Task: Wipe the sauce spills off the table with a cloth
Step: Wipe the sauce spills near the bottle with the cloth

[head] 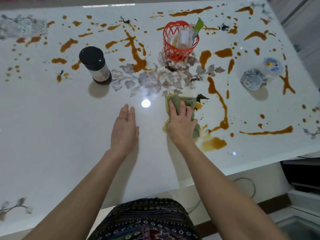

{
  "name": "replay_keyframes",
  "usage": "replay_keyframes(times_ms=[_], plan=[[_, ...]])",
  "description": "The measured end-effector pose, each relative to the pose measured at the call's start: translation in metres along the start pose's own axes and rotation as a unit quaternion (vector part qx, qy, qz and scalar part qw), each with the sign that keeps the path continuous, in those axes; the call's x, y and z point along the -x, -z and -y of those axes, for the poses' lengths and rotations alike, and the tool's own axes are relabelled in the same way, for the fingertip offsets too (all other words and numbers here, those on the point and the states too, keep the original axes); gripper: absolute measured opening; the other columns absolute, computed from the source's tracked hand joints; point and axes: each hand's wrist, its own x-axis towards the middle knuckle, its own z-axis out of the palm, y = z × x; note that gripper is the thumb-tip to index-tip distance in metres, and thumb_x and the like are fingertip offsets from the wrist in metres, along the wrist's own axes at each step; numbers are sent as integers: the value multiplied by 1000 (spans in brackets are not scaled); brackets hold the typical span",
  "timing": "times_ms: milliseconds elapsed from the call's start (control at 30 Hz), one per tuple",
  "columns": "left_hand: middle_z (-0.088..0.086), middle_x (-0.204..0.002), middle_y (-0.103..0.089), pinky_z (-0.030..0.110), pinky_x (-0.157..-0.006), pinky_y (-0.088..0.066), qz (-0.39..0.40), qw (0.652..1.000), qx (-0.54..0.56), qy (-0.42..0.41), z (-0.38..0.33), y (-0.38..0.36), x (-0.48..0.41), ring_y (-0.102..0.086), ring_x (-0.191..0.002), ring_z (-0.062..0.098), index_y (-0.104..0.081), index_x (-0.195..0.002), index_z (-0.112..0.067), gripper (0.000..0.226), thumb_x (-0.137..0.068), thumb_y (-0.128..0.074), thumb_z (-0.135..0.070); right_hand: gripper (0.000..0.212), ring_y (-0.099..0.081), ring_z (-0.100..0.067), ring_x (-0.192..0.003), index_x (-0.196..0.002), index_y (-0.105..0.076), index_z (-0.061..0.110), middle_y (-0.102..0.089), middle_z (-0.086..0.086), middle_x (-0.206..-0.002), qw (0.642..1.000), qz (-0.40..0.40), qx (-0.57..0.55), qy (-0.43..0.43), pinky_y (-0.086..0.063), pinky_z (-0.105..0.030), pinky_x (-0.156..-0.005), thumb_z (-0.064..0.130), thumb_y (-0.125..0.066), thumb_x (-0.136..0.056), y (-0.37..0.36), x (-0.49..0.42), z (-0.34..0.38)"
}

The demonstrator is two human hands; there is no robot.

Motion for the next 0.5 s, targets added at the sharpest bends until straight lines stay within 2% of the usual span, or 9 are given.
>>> replay_keyframes(times_ms=[100,200,367,433,500], plan=[[17,-156,-9,43,-116,-22,-1,998,-18,-62,-11,-13,17,-13,-144,29,-13,-148,-5,70,-89,-50,-3,72,-13,-31,-139,-153,-9,33,-8,-7,-160,999,-18,-10,30,-30,-56,-98,19,-46,-94,-15,46,3],[18,-156,-10,43,-116,-22,20,998,-21,-60,-23,-23,26,-14,-143,31,-15,-148,-3,68,-89,-50,-5,71,-10,-28,-139,-153,-8,38,-6,-3,-161,996,-14,3,85,-30,-53,-98,23,-45,-94,-23,62,-16],[19,-155,-13,43,-115,-24,40,997,-42,-55,-39,-33,44,-18,-143,32,-19,-146,0,66,-89,-51,-6,73,-7,-26,-141,-152,-5,39,-2,0,-161,999,1,-4,40,-24,-54,-104,22,-46,-94,2,4,-42],[19,-154,-16,45,-115,-25,45,997,-41,-49,-44,-38,54,-19,-142,33,-23,-145,1,63,-90,-50,-9,73,-8,-26,-141,-152,-7,39,-3,0,-161,999,-6,-28,37,-24,-55,-105,22,-47,-94,2,7,-40],[18,-155,-13,43,-116,-23,33,998,-46,-42,-54,-44,65,-17,-143,31,-18,-146,1,66,-89,-51,-5,74,-10,-26,-142,-153,-10,38,-5,0,-161,997,-16,-26,64,-24,-57,-105,23,-50,-93,-9,31,-41]])
